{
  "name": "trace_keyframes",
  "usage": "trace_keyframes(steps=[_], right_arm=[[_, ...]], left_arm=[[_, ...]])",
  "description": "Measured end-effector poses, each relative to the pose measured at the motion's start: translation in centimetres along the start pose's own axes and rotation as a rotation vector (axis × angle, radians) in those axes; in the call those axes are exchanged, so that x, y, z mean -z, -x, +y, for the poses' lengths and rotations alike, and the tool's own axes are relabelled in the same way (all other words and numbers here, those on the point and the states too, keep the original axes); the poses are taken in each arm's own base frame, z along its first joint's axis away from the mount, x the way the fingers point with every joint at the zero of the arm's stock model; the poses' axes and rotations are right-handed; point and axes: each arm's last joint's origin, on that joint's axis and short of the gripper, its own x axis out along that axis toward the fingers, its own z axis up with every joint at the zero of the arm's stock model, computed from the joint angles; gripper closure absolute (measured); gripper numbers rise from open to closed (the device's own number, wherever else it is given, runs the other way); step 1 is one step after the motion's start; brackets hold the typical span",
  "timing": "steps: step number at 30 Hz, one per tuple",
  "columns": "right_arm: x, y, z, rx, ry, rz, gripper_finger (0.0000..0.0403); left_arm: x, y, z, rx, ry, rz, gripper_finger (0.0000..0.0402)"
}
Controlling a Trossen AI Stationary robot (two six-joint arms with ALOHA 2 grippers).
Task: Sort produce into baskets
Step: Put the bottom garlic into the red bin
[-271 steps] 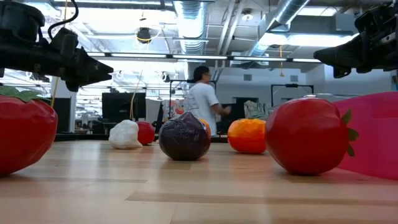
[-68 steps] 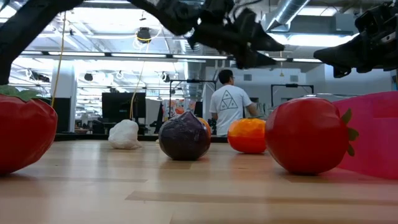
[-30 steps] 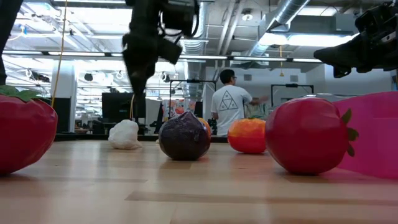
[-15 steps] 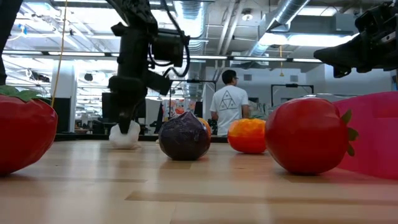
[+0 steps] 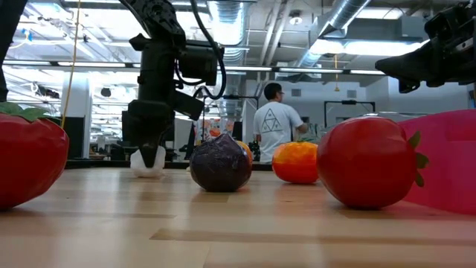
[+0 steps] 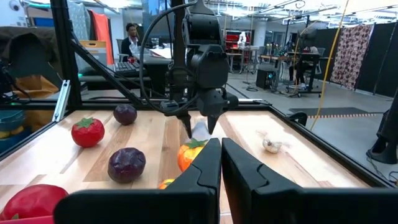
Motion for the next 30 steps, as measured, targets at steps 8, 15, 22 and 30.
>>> trace_keyframes(steps=[8,15,22,30], right_arm=[[0.0,0.0,0.0,0.000,0.000,0.000,0.0361],[0.0,0.0,0.0,0.000,0.000,0.000,0.0361],[0.0,0.0,0.0,0.000,0.000,0.000,0.0361],[0.0,0.0,0.0,0.000,0.000,-0.001,0.0361]], left_arm=[[-0.5,0.4,-0.1,0.033,0.013,-0.037,0.0226],[-2.9,4.1,-0.4,0.109,-0.016,-0.156,0.0217],[-5.7,9.7,-0.3,0.110,-0.054,-0.362,0.0217],[-9.6,13.3,-0.6,0.145,-0.050,-0.858,0.0216]])
